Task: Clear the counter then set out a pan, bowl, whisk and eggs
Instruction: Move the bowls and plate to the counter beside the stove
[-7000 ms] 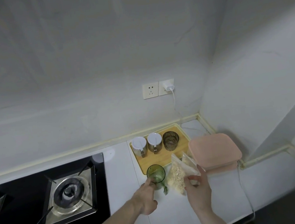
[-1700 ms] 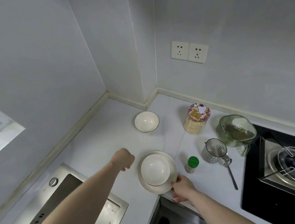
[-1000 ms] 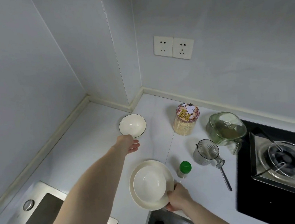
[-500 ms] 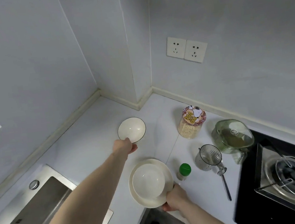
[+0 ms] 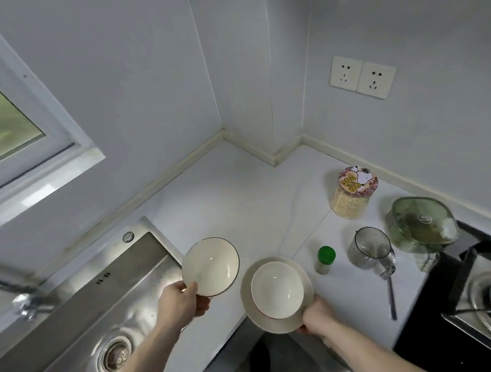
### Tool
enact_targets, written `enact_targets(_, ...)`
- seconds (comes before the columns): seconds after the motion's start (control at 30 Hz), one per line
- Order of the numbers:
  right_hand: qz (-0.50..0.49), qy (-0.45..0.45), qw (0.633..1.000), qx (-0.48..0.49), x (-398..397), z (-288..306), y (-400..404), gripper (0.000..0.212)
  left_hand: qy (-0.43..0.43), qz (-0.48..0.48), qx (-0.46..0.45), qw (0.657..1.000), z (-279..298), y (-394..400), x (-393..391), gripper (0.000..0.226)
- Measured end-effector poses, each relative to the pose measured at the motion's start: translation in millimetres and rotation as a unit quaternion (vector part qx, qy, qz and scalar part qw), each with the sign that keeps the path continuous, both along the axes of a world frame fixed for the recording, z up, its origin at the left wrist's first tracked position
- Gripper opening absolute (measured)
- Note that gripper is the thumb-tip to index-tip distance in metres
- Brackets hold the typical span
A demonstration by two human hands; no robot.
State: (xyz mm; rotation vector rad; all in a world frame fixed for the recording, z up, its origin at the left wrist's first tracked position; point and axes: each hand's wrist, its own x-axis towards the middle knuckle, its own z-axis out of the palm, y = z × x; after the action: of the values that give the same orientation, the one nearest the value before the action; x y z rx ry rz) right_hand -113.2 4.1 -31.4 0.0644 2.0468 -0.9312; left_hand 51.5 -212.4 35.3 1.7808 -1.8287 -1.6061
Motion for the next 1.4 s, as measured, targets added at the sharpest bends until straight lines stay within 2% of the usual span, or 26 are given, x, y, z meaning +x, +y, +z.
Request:
enact_targets(0.17, -0.007, -0.011, 1.000, -0.007, 26, 12, 37, 0.019, -0.029, -0.042, -0.005, 0.999, 5, 30, 44, 0.023)
enact_targets(0.37, -0.080, -0.007, 0.997, -0.007, 49, 23, 102, 0.020, -0.034, -0.154, -0.017, 0.987, 20, 51, 32, 0.022)
enact_targets(0.57, -0.198, 0.010, 0.980, -0.029, 94, 37, 172, 0.017, -0.018, -0.296, -0.023, 0.955, 30, 74, 6, 0.023)
enact_targets(0.77, -0.278, 0.020, 0.960, -0.043, 144, 40, 241, 0.019, 0.004, -0.380, 0.011, 0.925, 26, 131, -4, 0.023)
enact_targets(0.87, -0.321, 0.029, 0.946, -0.030, 171, 38, 291, 0.025, -0.002, -0.453, 0.002, 0.891, 34, 180, -14, 0.024)
enact_targets(1.1, -0.384, 0.054, 0.921, -0.032, 218, 44, 400, 0.023, -0.004, -0.538, -0.014, 0.843, 39, 301, -30, 0.022)
enact_targets(1.2, -0.401, 0.058, 0.914, -0.024, 234, 52, 456, 0.024, 0.002, -0.546, 0.001, 0.838, 38, 362, -29, 0.022)
enact_targets(1.33, -0.412, 0.072, 0.908, -0.020, 256, 71, 537, 0.015, 0.008, -0.562, 0.020, 0.827, 31, 450, -23, 0.022)
enact_targets(1.4, -0.434, 0.069, 0.898, -0.015, 271, 77, 580, 0.018, 0.011, -0.571, 0.026, 0.820, 30, 495, -19, 0.023)
